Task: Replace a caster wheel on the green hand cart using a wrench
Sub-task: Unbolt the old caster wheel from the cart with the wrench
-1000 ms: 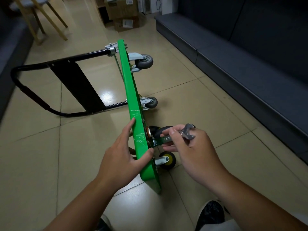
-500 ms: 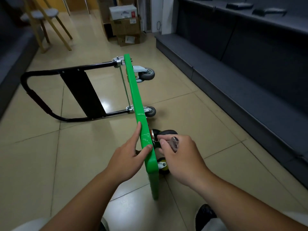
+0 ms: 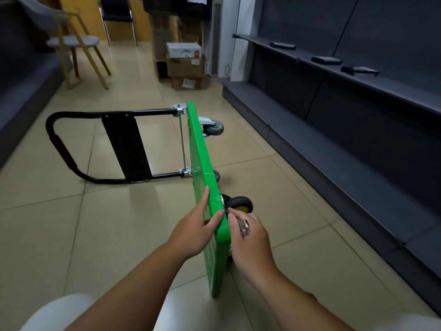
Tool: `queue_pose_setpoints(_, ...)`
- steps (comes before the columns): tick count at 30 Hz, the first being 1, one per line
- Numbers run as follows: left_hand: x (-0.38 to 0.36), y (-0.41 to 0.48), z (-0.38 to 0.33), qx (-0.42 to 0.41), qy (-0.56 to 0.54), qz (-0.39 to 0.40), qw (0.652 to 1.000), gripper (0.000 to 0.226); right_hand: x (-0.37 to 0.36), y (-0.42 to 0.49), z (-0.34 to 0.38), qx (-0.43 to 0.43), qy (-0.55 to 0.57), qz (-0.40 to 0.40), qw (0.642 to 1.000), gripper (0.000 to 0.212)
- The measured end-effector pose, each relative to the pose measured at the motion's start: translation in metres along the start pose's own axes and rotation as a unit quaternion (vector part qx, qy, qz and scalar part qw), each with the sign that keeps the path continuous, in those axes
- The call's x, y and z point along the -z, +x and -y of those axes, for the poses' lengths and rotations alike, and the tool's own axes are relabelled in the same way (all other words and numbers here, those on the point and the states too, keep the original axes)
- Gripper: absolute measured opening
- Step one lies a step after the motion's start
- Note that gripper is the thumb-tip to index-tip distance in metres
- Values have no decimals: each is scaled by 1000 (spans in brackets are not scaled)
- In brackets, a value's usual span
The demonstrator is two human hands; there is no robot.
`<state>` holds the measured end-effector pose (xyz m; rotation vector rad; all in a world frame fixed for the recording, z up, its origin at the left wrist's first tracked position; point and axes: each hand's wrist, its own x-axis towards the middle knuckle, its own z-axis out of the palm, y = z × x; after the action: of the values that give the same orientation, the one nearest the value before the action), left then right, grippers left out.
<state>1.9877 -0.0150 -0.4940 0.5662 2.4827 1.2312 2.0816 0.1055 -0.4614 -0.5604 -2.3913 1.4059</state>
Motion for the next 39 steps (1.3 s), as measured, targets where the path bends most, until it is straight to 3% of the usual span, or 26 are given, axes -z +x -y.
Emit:
queue_pose_setpoints(4,-2,2,3,-2,-6,-16,1000,78,2,1,-5,-43,72,-8,996,17)
queue_pose_setpoints(10,-4,4,2,-10,-9,-46,999,74,13,1,-13,-135,207,73,966,21)
queue_pose_setpoints(16,-6,9,-4,2,25,-88,996,68,22,17,-8,-188,198,153,950,42)
queue_pose_setpoints(19,-8,13,-4,5,27,-93,995,69,31,28,0,-235,171,178,940,29)
queue_pose_setpoints(23,-7,14,-5,1,26,-100,995,71,41,49,20,-343,194,268,879,13)
queue_pose_setpoints(25,-6,13,-5,1,26,-98,995,71,37,53,24,-372,196,283,862,21)
queue_pose_setpoints(29,-7,9,-6,1,31,-93,995,73,16,48,25,-356,144,221,897,27)
queue_pose_setpoints(33,-12,8,-6,6,42,-98,994,73,5,31,11,-264,55,148,951,20)
queue_pose_setpoints(39,-12,8,-8,14,44,-96,994,79,9,34,0,-161,13,154,975,21)
